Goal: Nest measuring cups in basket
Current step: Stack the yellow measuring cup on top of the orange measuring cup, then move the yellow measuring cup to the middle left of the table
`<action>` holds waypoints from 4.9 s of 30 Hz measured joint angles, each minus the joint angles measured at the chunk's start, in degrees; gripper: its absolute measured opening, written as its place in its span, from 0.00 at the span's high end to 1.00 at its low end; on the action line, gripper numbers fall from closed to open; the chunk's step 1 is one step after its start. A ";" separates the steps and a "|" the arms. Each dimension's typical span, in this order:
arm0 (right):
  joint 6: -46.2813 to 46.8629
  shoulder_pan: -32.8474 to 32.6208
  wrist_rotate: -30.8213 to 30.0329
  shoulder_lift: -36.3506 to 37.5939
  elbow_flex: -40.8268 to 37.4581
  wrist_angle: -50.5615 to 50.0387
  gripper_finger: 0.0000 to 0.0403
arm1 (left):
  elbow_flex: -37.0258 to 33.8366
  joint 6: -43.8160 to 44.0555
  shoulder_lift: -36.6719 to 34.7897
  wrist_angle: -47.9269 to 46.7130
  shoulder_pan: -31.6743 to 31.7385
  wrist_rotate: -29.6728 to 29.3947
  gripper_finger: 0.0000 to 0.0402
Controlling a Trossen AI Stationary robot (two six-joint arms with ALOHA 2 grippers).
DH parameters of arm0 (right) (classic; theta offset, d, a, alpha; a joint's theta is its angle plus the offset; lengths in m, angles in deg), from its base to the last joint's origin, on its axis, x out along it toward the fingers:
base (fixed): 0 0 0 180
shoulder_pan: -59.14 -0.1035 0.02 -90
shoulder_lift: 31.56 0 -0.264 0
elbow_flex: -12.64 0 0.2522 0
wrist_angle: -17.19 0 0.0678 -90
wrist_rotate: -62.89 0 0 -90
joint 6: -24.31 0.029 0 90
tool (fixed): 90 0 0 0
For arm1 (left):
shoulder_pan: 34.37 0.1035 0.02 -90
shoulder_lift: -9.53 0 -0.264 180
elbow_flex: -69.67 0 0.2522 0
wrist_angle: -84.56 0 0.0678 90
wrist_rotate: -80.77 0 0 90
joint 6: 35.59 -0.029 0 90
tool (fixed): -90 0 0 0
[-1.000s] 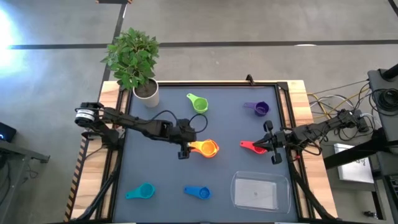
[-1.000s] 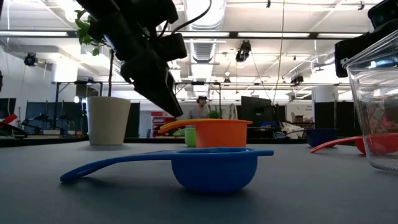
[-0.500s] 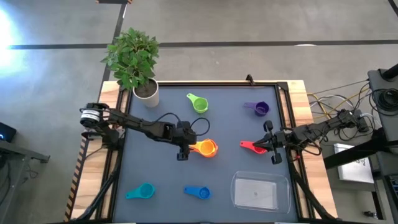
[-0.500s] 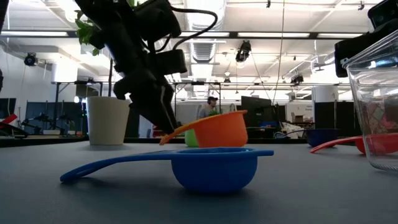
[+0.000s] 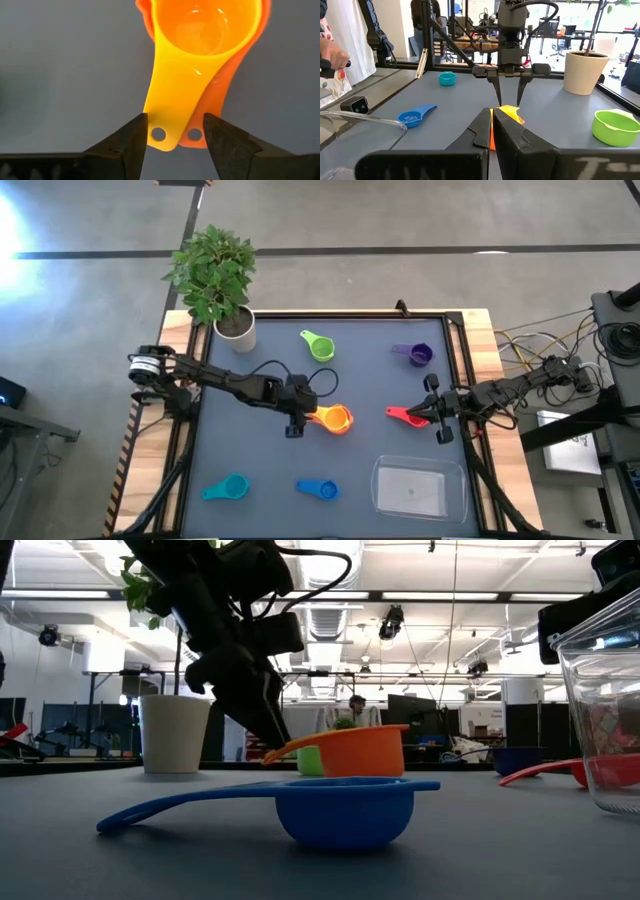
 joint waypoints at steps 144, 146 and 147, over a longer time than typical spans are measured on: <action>0.00 -0.01 -0.01 -0.01 0.01 0.01 0.98 | 8.31 11.17 6.65 -18.85 -2.35 2.30 0.65; 0.00 0.00 -0.01 0.00 0.00 0.00 0.98 | 5.65 12.77 3.59 -18.51 -2.41 2.20 0.67; 0.00 0.01 0.02 -0.01 0.02 0.01 0.98 | 4.06 13.74 1.68 -18.41 -2.41 1.85 0.68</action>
